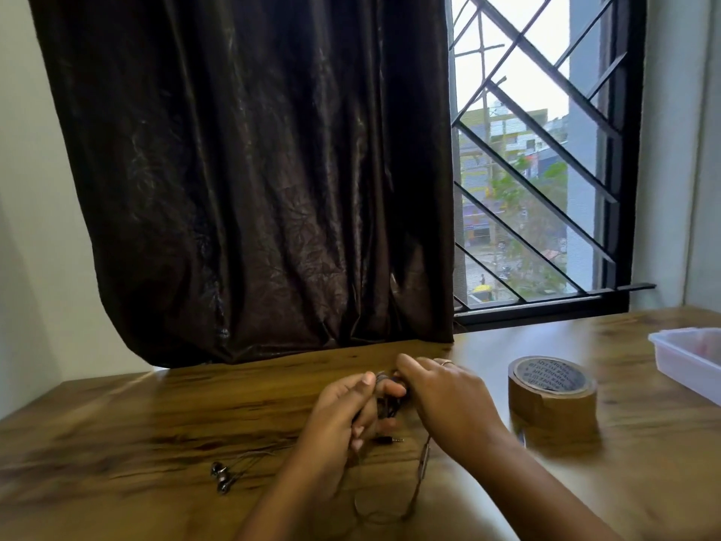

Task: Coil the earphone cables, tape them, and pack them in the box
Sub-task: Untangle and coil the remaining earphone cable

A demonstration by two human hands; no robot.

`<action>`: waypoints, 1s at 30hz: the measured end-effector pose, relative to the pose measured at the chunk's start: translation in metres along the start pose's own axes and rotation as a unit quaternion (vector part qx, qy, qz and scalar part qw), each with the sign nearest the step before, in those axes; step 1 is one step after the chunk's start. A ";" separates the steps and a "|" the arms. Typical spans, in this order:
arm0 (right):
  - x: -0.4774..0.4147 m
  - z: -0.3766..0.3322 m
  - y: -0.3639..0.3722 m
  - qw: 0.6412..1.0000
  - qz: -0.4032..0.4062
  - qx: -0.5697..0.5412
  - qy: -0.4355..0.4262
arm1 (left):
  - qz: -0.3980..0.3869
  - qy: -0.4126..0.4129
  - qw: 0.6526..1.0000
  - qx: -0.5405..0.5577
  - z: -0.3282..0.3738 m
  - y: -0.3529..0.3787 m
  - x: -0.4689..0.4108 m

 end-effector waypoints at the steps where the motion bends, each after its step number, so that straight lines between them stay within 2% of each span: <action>1: 0.000 0.000 0.003 1.000 -0.014 0.003 0.007 | 0.007 0.009 0.999 0.039 0.003 0.002 0.001; 4: 0.002 -0.013 0.017 0.996 -0.084 -0.019 -0.009 | 0.045 0.031 0.989 0.137 0.006 -0.002 0.001; 7: 0.005 -0.028 0.033 0.988 -0.147 -0.050 -0.016 | 0.076 0.051 0.982 0.166 0.010 -0.012 0.002; 12: 0.012 -0.040 0.055 0.975 -0.206 -0.054 -0.063 | 0.143 0.086 0.968 0.185 0.017 -0.031 0.002; 15: 0.012 -0.042 0.055 0.966 -0.230 -0.091 -0.075 | 0.185 0.102 0.967 0.140 0.017 -0.046 0.001; 19: 0.007 -0.047 0.040 0.968 -0.200 -0.108 -0.105 | 0.192 0.091 0.977 -0.007 0.009 -0.046 -0.001; 23: 0.005 -0.042 0.023 0.977 -0.145 -0.088 -0.130 | 0.162 0.064 0.973 -0.151 0.005 -0.044 -0.002; 26: 0.002 -0.038 0.015 0.985 -0.078 -0.007 -0.153 | 0.102 0.019 0.968 -0.227 -0.003 -0.038 -0.003; 30: -0.002 -0.026 0.011 0.990 -0.006 0.048 -0.132 | -0.015 -0.023 0.954 -0.298 -0.020 -0.021 -0.003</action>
Point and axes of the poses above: each hand's wrist, its own x-axis away from the middle knuckle, its own y-axis out of the palm, z = x × y, the point moved 7 cm from there along -x, towards the middle knuckle, and after that the axes turned 3 degrees about x, right-handed, at the moved point
